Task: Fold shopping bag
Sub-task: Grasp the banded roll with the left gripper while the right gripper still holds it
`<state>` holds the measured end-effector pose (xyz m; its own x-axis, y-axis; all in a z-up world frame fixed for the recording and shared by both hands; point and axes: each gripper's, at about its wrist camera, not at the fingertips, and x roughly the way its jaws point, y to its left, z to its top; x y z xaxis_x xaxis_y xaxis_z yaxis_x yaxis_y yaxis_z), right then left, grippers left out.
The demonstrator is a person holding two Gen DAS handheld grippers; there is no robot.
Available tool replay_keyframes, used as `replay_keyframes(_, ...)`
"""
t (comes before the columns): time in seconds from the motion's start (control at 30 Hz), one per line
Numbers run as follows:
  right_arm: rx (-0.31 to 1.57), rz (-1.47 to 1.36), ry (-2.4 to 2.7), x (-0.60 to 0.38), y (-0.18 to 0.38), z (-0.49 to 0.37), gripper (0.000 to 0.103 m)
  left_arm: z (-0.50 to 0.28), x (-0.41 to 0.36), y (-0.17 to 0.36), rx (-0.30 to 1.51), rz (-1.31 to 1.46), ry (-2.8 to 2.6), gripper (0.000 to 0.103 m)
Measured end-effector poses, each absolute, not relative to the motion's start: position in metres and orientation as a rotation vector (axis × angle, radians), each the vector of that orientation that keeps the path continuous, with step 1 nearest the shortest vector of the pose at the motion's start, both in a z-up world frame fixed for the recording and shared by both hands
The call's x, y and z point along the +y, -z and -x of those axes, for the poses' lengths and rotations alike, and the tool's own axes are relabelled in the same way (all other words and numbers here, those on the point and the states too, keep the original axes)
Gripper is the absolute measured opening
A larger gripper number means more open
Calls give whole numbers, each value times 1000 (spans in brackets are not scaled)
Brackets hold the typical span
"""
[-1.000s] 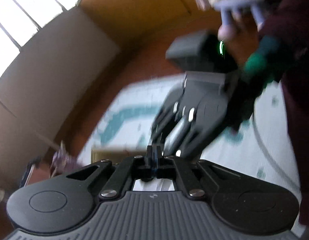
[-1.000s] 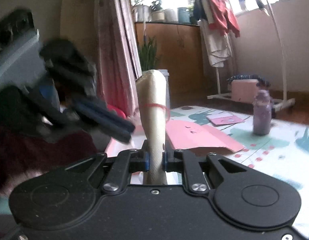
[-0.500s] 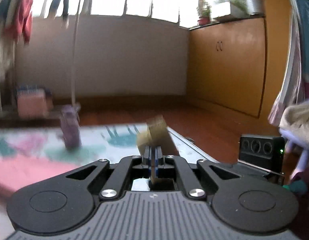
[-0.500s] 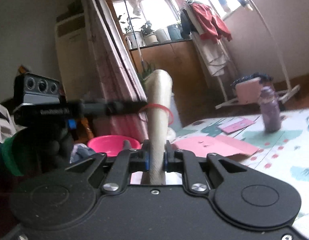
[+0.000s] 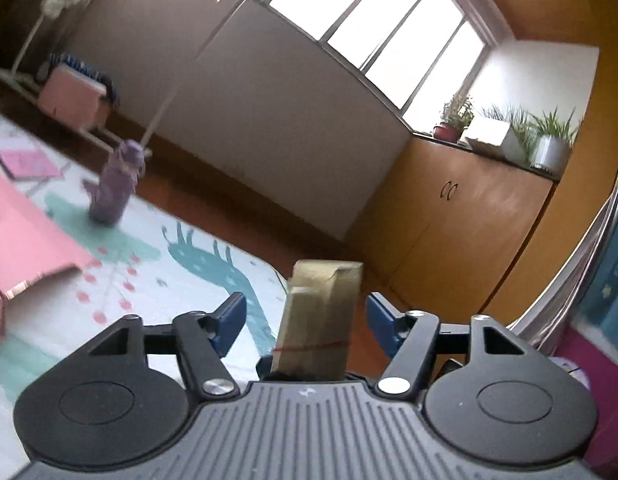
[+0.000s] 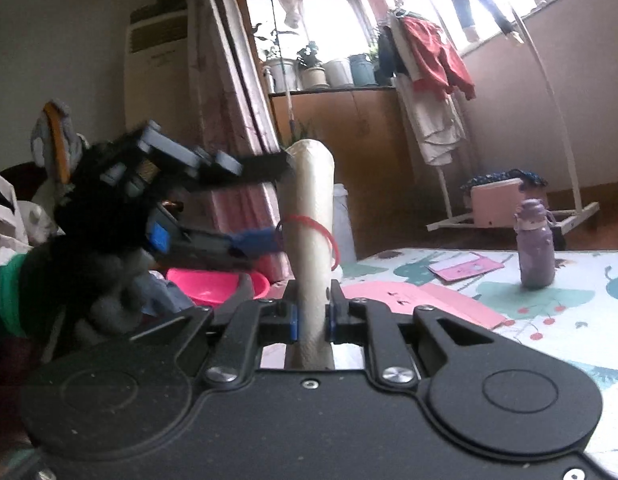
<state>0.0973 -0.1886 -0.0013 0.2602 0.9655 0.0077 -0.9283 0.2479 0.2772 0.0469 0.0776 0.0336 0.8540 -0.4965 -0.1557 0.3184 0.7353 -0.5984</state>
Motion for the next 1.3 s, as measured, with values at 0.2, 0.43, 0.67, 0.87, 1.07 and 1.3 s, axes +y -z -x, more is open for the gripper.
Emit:
replay_keyframes(0.2, 283, -540, -1529, -199, 11, -124, 14, -47, 92, -34, 281, 606, 709, 30)
replay_keyframes(0.43, 363, -563, -1657, -192, 14, -126, 14, -50, 99, -32, 341, 596, 772, 28)
replay_keyframes(0.67, 402, -578, -1724, -191, 18, -121, 14, -44, 94, -27, 356, 597, 764, 22)
replay_keyframes(0.87, 439, -582, -1742, -185, 18, -121, 23, -36, 94, -28, 355, 596, 720, 20)
replay_keyframes(1.07, 391, -507, -1610, -190, 9, -114, 55, -22, 97, -41, 335, 542, 668, 19)
replay_keyframes(1.3, 341, -570, -1661, -197, 6, -116, 39, -20, 75, -46, 356, 444, 746, 19)
